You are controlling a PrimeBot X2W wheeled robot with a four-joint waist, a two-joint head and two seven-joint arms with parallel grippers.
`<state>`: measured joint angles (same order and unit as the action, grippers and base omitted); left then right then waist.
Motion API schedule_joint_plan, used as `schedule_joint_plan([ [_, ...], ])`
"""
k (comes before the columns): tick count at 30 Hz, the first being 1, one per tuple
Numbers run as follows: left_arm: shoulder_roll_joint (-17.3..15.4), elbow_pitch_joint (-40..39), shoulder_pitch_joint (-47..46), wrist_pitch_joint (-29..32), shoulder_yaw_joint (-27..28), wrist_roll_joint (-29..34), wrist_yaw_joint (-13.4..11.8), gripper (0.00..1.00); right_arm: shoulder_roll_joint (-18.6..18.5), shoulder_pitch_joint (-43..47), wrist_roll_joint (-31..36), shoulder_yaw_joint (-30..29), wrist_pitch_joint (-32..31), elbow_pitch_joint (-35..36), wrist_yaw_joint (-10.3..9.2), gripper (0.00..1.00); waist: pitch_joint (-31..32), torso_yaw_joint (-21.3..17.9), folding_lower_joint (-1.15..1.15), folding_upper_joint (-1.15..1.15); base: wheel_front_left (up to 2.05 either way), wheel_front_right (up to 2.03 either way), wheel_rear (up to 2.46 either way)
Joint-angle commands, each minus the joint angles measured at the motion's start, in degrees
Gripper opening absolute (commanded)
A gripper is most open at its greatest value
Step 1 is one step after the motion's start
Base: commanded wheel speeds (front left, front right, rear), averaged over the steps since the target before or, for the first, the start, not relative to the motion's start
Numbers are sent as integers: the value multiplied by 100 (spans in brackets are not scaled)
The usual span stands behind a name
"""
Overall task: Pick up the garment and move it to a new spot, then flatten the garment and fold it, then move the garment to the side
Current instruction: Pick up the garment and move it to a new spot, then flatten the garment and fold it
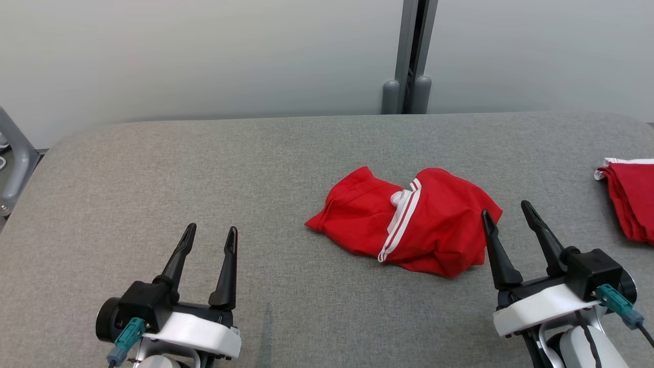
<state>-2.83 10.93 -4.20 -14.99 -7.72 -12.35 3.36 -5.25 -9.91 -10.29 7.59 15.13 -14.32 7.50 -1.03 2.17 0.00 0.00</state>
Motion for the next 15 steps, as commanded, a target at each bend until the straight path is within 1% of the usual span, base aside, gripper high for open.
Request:
schedule_joint_plan([
  [1, -20, -41, 12, -19, -3, -37, -42, 100, -9, 58, -20, -7, 0, -16, -2, 100, -6, -2, 0, 0, 0, 0, 0],
  [7, -19, -68, -55, -18, -81, -80, -91, 100, -31, 7, -23, -31, 0, -30, -2, 100, -63, 2, 0, 0, 0, 0, 0],
  [15, -18, -7, -54, -19, -188, -85, -83, 100, -35, -4, -37, -49, 0, -62, -2, 100, -72, 2, 0, 0, 0, 0, 0],
])
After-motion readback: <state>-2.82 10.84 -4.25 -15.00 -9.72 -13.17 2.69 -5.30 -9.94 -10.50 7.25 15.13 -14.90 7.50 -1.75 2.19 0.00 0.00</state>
